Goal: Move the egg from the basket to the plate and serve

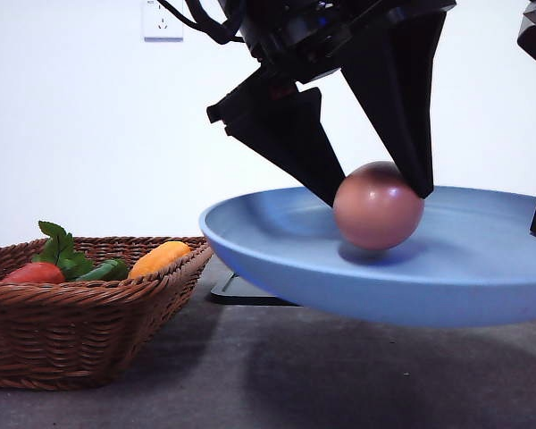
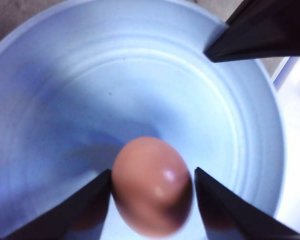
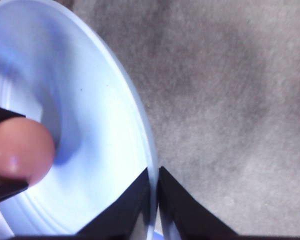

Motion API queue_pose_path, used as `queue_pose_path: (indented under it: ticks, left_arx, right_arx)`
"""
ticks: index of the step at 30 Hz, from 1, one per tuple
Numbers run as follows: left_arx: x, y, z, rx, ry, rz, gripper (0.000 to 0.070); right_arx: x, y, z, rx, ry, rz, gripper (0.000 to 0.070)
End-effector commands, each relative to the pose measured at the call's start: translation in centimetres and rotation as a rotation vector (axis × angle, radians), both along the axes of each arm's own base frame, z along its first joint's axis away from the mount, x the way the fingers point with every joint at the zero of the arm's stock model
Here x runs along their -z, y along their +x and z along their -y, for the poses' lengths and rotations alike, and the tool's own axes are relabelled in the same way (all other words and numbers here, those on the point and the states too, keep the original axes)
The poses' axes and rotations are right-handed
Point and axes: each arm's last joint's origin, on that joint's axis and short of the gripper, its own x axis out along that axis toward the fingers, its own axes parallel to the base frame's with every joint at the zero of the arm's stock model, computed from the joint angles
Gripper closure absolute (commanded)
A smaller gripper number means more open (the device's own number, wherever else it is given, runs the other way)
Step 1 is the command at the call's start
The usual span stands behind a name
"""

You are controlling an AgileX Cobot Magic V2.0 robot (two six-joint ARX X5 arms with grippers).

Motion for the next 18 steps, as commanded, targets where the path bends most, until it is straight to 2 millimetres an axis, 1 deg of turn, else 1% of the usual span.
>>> queue_pose_path:
  ticks: [1, 5, 9, 13, 16, 18]
  left_arx:
    - [-0.1, -0.2, 0.5, 0.018, 0.002, 0.011, 0.0319]
    - [-0.3, -0.2, 0.5, 0.015, -0.007, 0.013, 0.0309]
    - [-1.2, -0.3, 0.2, 0.005, -0.023, 0.038, 0.0309]
    - [-3.2, -0.6, -1.0, -0.013, -0.058, 0.087, 0.0309]
    - [-5.1, -0.9, -2.7, -0.045, -0.082, 0.132, 0.0309]
    - [-6.5, -1.2, -4.1, -0.073, -0.092, 0.168, 0.0309]
  right_arx:
    - [-0.1, 0.2, -0.2, -0.005, 0.014, -0.005, 0.0700]
    - [0.3, 0.6, -0.3, -0.004, 0.008, -0.028, 0.0700]
    - [1.0, 1.2, -0.4, -0.004, 0.012, -0.077, 0.0700]
    - [1.5, 2.7, -0.3, -0.009, 0.003, -0.113, 0.0700]
    - [1.2, 4.5, -0.2, -0.017, 0.005, -0.116, 0.0700]
    - [0.8, 6.1, 0.0, -0.013, 0.003, -0.109, 0.0700]
